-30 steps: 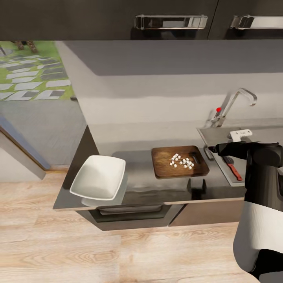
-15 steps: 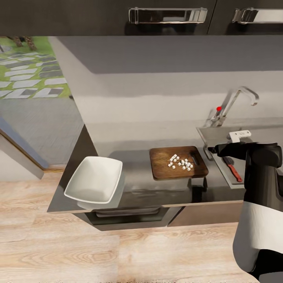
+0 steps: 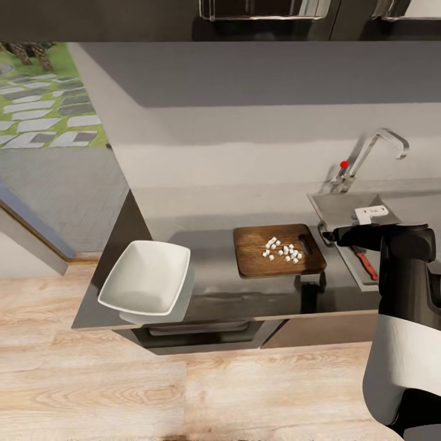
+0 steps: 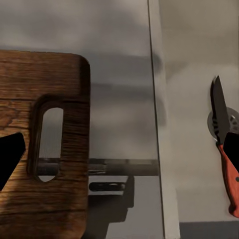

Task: In the kitchen, take the Vidalia onion out of the sink, dice it on the chopping board with the paring knife, put the diced onion into the bowl on the countertop, then place both the paring knife and the chopping board into the sink.

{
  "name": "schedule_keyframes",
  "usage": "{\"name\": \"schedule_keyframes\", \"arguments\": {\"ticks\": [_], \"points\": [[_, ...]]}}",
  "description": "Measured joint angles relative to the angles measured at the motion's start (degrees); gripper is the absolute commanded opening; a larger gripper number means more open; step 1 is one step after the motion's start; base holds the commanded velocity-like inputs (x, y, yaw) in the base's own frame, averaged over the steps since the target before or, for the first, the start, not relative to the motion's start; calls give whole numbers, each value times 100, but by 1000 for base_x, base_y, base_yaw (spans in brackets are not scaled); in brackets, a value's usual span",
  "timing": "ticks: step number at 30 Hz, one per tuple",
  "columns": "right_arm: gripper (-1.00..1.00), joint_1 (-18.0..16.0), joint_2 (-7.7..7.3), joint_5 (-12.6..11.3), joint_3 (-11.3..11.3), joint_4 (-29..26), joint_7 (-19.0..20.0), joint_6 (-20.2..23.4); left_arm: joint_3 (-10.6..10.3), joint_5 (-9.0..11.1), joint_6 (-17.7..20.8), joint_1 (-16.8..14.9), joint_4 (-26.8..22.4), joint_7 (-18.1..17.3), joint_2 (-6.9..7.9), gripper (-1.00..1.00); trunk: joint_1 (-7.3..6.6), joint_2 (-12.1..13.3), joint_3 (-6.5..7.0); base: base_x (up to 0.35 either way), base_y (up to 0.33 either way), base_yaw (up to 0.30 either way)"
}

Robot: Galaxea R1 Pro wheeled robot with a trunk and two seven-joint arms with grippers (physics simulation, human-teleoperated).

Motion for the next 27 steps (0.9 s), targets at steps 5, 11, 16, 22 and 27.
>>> {"name": "schedule_keyframes", "arguments": {"ticks": [5,11,16,22,27], "points": [[100,0,0,0,2,4,-1,0,0,0,1,0,0,-1,0,100,-1,0,-46,92,-58,0],[100,0,6,0,6,11,-2,-1,0,0,0,0,0,0,0,100,0,0,-102,26,-14,0],[100,0,9,0,9,107,-1,-1,0,0,0,0,0,0,0,100,0,0,-148,2,-1,0],[100,0,16,0,9,134,-2,-1,0,0,0,0,0,0,0,100,0,0,-203,0,0,0],[100,0,17,0,12,137,-2,-1,0,0,0,0,0,0,0,100,0,0,-249,0,0,0]]}}
